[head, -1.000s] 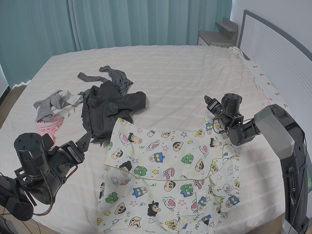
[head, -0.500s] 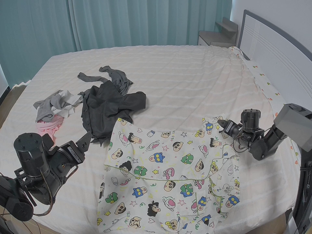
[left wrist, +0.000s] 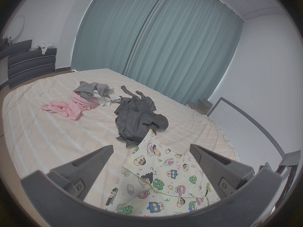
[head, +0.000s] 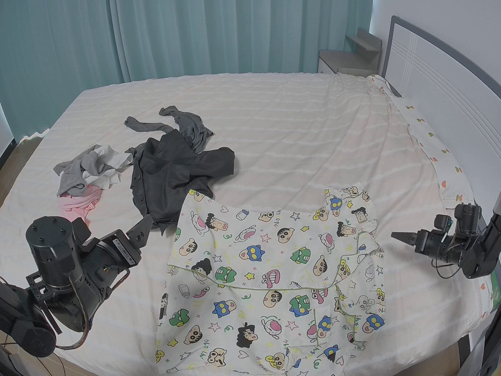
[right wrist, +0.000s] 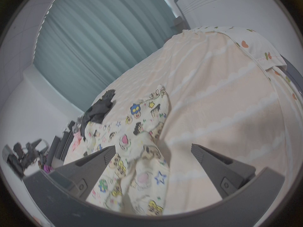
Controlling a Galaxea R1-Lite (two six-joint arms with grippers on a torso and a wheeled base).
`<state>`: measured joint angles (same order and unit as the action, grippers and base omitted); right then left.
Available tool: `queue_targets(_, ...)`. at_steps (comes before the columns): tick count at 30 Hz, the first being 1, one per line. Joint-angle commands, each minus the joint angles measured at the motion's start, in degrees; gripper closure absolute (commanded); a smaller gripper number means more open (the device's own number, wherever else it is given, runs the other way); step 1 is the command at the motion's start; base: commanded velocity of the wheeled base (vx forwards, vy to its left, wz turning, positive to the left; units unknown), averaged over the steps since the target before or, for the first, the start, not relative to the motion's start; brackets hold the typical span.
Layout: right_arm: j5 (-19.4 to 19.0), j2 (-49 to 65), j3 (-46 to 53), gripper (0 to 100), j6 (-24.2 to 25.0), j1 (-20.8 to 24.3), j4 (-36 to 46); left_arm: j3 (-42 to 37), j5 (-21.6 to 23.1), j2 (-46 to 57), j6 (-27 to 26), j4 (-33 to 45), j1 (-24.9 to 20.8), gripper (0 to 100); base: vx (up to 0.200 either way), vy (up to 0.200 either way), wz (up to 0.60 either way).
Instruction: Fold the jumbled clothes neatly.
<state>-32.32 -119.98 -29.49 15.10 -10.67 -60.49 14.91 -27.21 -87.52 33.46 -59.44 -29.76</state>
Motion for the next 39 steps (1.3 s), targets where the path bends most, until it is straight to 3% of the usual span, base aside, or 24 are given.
queue_targets(1, -6.4, -4.6, 5.1, 0, -7.4, -5.0, -1.0, 0.0, 0.1, -2.3, 1.3, -0.1, -0.7, 0, 0.0, 0.0, 0.0)
queue_targets(10, -9.1, -8.1, 4.4, 0, -8.7, 1.3, -1.0, -0.1, 0.0, -2.7, 1.3, -0.1, -0.7, 0, 0.0, 0.0, 0.0)
queue_targets(18, -8.8, -10.4, 2.1, 0, -8.4, 4.9, -0.7, -0.1, 0.0, -2.7, 1.3, -0.1, -0.7, 0, 0.0, 0.0, 0.0)
queue_targets(39, -9.3, -12.4, 1.8, 0, -8.3, 1.5, -0.4, 0.0, 0.0, -3.1, 1.5, -0.1, -0.7, 0, 0.0, 0.0, 0.0)
